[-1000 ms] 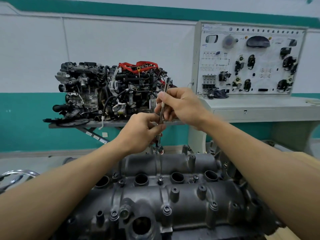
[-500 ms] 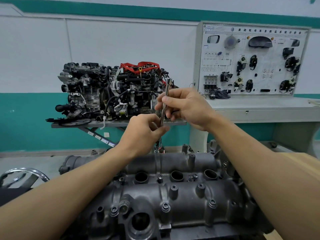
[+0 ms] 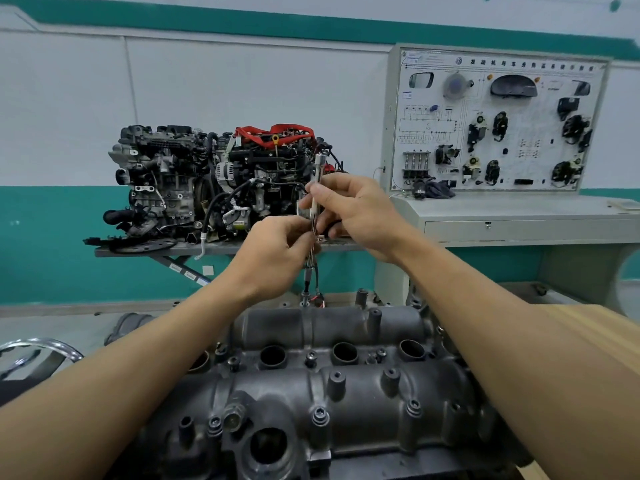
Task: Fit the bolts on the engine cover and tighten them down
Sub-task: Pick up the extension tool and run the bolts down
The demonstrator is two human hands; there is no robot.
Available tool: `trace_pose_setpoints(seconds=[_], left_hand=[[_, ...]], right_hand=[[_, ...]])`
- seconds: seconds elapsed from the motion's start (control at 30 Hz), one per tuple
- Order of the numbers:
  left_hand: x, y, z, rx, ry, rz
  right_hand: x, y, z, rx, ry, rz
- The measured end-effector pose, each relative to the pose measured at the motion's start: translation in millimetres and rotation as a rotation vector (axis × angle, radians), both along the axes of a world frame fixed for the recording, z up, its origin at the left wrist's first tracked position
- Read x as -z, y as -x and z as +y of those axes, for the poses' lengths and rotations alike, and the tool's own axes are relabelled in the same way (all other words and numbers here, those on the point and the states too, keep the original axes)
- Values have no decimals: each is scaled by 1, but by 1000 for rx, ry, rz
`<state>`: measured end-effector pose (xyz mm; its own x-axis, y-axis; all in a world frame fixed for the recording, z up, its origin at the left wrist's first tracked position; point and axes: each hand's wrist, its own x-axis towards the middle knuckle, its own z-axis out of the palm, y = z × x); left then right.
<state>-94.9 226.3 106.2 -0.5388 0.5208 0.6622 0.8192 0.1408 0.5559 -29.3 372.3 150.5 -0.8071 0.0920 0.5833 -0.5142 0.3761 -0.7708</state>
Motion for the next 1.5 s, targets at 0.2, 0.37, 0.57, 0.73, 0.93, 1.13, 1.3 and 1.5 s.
trace_pose_setpoints(seconds=[0.2,0.37,0.57,0.73,0.93,1.13,1.3,1.5], left_hand=[[4,-5,0,-42,-4,105],[8,-7,2,-102,-8,205],[10,-10,4,16,159,173],[11,-10,3,32,151,115],[15,-4,4,-101,38,195],[12,-3,4,-20,15,75],[11,-1,3,12,93,67],[8,-1,1,-64,-59,141]], right_hand=[[2,0,1,43,0,72],[5,4,1,124,-6,104],[-1,-5,1,37,-51,-18],[-5,-10,6,-91,-28,-77],[1,-3,-1,89,-42,70],[2,1,-7,67,-27,59],[-3,-3,-2,9,-64,-1],[2,2,-2,91,-18,61]])
